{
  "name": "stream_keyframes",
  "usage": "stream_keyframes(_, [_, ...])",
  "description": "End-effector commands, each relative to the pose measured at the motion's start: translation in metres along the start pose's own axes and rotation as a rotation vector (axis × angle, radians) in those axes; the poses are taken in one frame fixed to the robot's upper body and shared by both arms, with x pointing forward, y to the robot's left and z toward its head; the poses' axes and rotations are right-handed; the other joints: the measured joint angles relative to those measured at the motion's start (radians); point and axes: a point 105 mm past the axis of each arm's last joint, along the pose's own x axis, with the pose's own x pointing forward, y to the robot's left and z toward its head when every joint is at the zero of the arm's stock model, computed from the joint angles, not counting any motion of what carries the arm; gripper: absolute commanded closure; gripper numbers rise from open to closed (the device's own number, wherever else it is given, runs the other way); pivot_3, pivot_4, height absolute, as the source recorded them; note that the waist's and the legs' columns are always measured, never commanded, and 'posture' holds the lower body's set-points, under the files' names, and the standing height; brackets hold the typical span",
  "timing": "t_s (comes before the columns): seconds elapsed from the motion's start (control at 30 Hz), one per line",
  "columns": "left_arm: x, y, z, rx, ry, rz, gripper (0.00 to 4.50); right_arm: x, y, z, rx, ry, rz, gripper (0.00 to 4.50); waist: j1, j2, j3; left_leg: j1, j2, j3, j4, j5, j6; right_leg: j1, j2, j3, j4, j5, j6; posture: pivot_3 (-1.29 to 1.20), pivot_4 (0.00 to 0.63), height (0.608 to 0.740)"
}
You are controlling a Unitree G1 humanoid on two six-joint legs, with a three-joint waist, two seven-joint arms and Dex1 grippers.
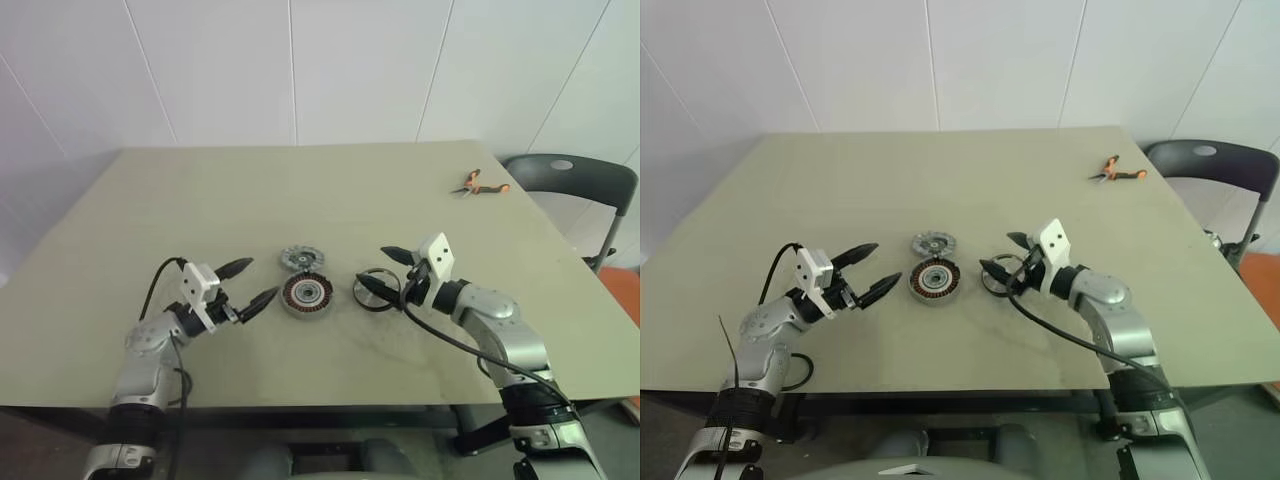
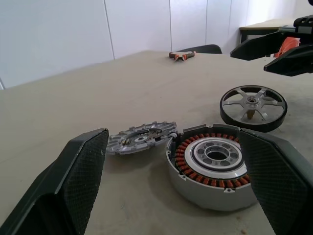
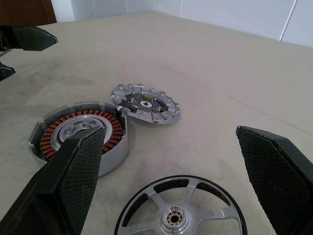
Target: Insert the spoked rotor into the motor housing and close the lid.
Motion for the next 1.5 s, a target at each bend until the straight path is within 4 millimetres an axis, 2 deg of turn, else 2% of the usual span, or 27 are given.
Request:
stream_keyframes(0.03, [0.001,0.003,0.009,0.047,-0.032,-0.006,0.03,0.003,-0.002,0.014,-0.040,-0.040,0.008,0.00,0.000,0.000,0.000,0.000,0.000,0.000,0.000,0.000,0.000,0.000,0.000,0.000,0.000,0.000,0.000,0.00,0.000,0.740])
stream_keyframes(0.13, [0.001,0.003,0.007,0.046,-0.032,-0.008,0.03,0.002,-0.005,0.010,-0.042,-0.014,-0.003,0.00,0.000,0.000,0.000,0.000,0.000,0.000,0.000,0.000,0.000,0.000,0.000,0.000,0.000,0.000,0.000,0.00,0.000,0.740])
stream_keyframes(0.2, [0.001,0.003,0.007,0.046,-0.034,-0.009,0.03,-0.002,-0.015,0.001,-0.047,0.033,-0.047,0.00,0.000,0.000,0.000,0.000,0.000,0.000,0.000,0.000,0.000,0.000,0.000,0.000,0.000,0.000,0.000,0.00,0.000,0.740])
stream_keyframes(0.43, [0.005,0.001,0.011,0.046,-0.041,-0.018,0.03,-0.036,-0.054,-0.029,-0.009,0.147,-0.178,0.00,0.001,0.000,0.000,0.000,0.000,0.000,0.000,0.000,0.000,0.000,0.000,0.000,0.000,0.000,0.000,0.00,0.000,0.740])
stream_keyframes(0.7, [0.011,-0.009,0.029,0.006,-0.078,-0.089,0.03,-0.062,-0.072,-0.040,0.029,0.178,-0.214,0.00,-0.001,0.000,0.000,0.000,0.000,0.000,0.000,0.000,0.000,0.000,0.000,0.000,0.000,0.000,0.000,0.00,0.000,0.740])
stream_keyframes(0.93, [0.019,-0.021,0.045,-0.029,-0.064,-0.177,0.03,-0.065,-0.069,-0.045,0.042,0.198,-0.178,0.00,-0.001,0.000,0.000,0.000,0.000,0.000,0.000,0.000,0.000,0.000,0.000,0.000,0.000,0.000,0.000,0.00,0.000,0.740])
stream_keyframes(1.1, [0.022,-0.032,0.052,-0.052,-0.016,-0.242,0.03,-0.068,-0.061,-0.069,0.048,0.320,-0.155,0.00,-0.001,0.000,0.000,0.000,0.000,0.000,0.000,0.000,0.000,0.001,0.000,0.000,0.000,0.000,0.000,0.00,0.000,0.740])
stream_keyframes(1.17, [0.023,-0.035,0.056,-0.055,0.000,-0.259,0.03,-0.068,-0.059,-0.073,0.059,0.327,-0.155,0.00,-0.001,0.001,0.000,0.000,0.000,0.000,0.000,0.000,0.000,0.001,0.000,0.000,0.000,0.000,0.000,0.00,0.000,0.740])
stream_keyframes(1.27, [0.022,-0.039,0.054,-0.042,0.061,-0.286,0.03,-0.067,-0.058,-0.075,0.060,0.340,-0.148,0.00,-0.001,0.000,0.000,0.001,0.000,0.000,0.000,0.000,0.000,0.001,0.001,0.000,0.000,0.000,0.000,0.00,0.000,0.740])
stream_keyframes(1.5, [0.019,-0.038,0.057,-0.052,0.065,-0.279,0.03,-0.067,-0.057,-0.077,0.061,0.350,-0.141,0.00,-0.001,0.000,0.000,0.001,0.000,0.000,0.001,0.000,0.000,0.002,0.001,0.000,0.000,0.000,0.000,0.00,0.000,0.740])
